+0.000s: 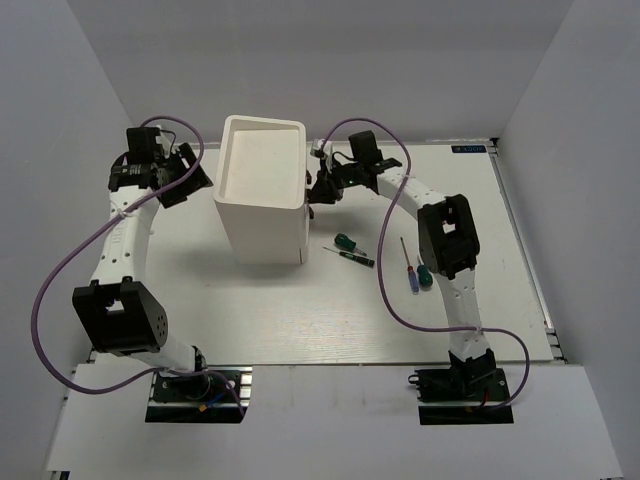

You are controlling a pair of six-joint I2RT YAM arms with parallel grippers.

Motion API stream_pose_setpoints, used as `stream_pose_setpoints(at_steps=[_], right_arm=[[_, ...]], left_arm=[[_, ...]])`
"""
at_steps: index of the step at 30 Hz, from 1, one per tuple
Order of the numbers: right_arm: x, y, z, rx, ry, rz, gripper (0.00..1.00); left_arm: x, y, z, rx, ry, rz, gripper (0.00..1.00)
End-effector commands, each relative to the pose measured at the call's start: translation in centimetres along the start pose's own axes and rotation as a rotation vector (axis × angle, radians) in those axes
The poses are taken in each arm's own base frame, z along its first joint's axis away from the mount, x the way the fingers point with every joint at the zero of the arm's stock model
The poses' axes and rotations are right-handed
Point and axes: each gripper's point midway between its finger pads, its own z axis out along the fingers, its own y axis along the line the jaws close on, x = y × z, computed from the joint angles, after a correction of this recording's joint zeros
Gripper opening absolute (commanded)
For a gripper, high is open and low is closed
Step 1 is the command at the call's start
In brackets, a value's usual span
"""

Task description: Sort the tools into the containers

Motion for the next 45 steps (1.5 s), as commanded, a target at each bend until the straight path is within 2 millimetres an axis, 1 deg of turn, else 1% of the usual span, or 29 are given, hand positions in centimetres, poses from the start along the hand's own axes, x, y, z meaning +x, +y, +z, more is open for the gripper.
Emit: stream_pose_setpoints(at_steps=[1,3,4,6,7,8,9,10,11,12,13,14,15,16,17,18,20,21,22,23,24,26,28,29,32,35,42,44,45], right_arm=[[-3.8,0.8,-0.2,-0.042,-0.121,-0.126,0.31],[-3.9,1.1,-0.5,-0.05,-0.128,-0.139,0.23],[-4.4,1.5,-0.8,-0.053,-0.137,-0.149,0.16],[-4.5,1.9,-1.3,-0.061,-0.142,-0.147,0.09],[-4.2,2.3,-1.6,-0.062,-0.141,-0.146,0.02],[-4.4,2.5,-2.0,-0.061,-0.144,-0.15,0.0],[-4.1,2.5,-2.3,-0.057,-0.143,-0.146,0.0],[-4.3,2.6,-2.7,-0.052,-0.146,-0.15,0.0],[-3.5,2.9,-3.0,-0.043,-0.134,-0.134,0.0],[-3.2,3.0,-3.2,-0.042,-0.131,-0.128,0.0],[-2.8,2.6,-3.6,-0.017,-0.12,-0.118,0.0],[-3.2,2.5,-3.9,0.015,-0.125,-0.134,0.02],[-2.9,1.8,-4.4,0.045,-0.119,-0.118,0.18],[-3.0,1.6,-4.7,0.057,-0.118,-0.117,0.36],[-3.0,1.8,-4.7,0.055,-0.113,-0.114,0.6],[-2.9,1.6,-4.7,0.065,-0.109,-0.12,0.66],[-3.0,1.1,-4.9,0.073,-0.114,-0.129,0.75],[-3.2,0.9,-4.8,0.066,-0.121,-0.131,0.75],[-4.0,0.8,-4.7,0.059,-0.131,-0.14,0.76],[-3.4,0.8,-4.3,0.042,-0.126,-0.122,0.78],[-4.3,0.4,-4.1,0.035,-0.142,-0.13,0.78],[-4.7,0.4,-3.6,0.022,-0.149,-0.128,0.78],[-5.0,-0.3,-3.2,0.018,-0.16,-0.116,0.78],[-4.8,-0.3,-2.6,0.011,-0.159,-0.107,0.78],[-5.6,-0.7,-2.2,0.009,-0.175,-0.111,0.77],[-5.6,-0.4,-1.6,-0.008,-0.175,-0.111,0.75],[-4.7,0.5,-1.3,-0.033,-0.16,-0.089,0.71],[-4.2,0.5,-1.2,-0.036,-0.155,-0.076,0.66],[-4.4,0.5,-1.1,-0.036,-0.157,-0.082,0.63]], left_arm=[[-0.2,-0.2,-1.6,0.013,-0.033,-0.008,0.82],[0.0,-0.2,-1.7,0.012,-0.031,-0.008,0.82],[0.0,-0.1,-1.7,0.012,-0.031,-0.008,0.82],[-0.2,-0.2,-1.7,0.016,-0.04,-0.007,0.82],[-0.2,-0.2,-1.7,0.016,-0.04,-0.007,0.82],[-0.2,-0.2,-1.7,0.016,-0.04,-0.007,0.82],[-0.2,-0.2,-1.7,0.016,-0.04,-0.007,0.82],[-0.2,-0.2,-1.7,0.016,-0.04,-0.007,0.82],[-0.1,-0.4,-1.7,0.024,-0.036,-0.006,0.82],[-0.1,-0.4,-1.7,0.024,-0.036,-0.006,0.82],[-0.1,-0.4,-1.7,0.024,-0.036,-0.006,0.82],[-0.1,-0.4,-1.7,0.024,-0.036,-0.006,0.83],[-0.1,-0.4,-1.7,0.024,-0.036,-0.006,0.83],[-0.1,-0.6,-1.7,0.034,-0.032,-0.006,0.83],[-0.3,-0.6,-1.7,0.037,-0.04,-0.005,0.83],[-0.3,-0.6,-1.7,0.038,-0.04,-0.005,0.83],[-0.1,-0.5,-1.4,0.034,-0.032,-0.006,0.83],[-0.1,-0.7,-1.4,0.042,-0.028,-0.006,0.83],[-0.1,-0.7,-1.4,0.042,-0.028,-0.006,0.83],[-0.1,-0.7,-1.4,0.042,-0.028,-0.006,0.83],[-0.1,-0.7,-1.4,0.042,-0.028,-0.006,0.83],[0.1,-0.6,-1.4,0.039,-0.02,-0.007,0.83],[0.1,-0.4,-1.4,0.029,-0.024,-0.008,0.83],[0.1,-0.4,-1.4,0.029,-0.024,-0.008,0.83],[0.3,-0.4,-1.5,0.028,-0.023,-0.008,0.83],[0.3,-0.4,-1.5,0.028,-0.023,-0.008,0.83],[0.3,-0.6,-1.2,0.045,-0.016,-0.007,0.83],[0.5,-0.5,-0.9,0.042,-0.007,-0.009,0.83],[0.5,-0.7,-0.9,0.05,-0.004,-0.009,0.83]])
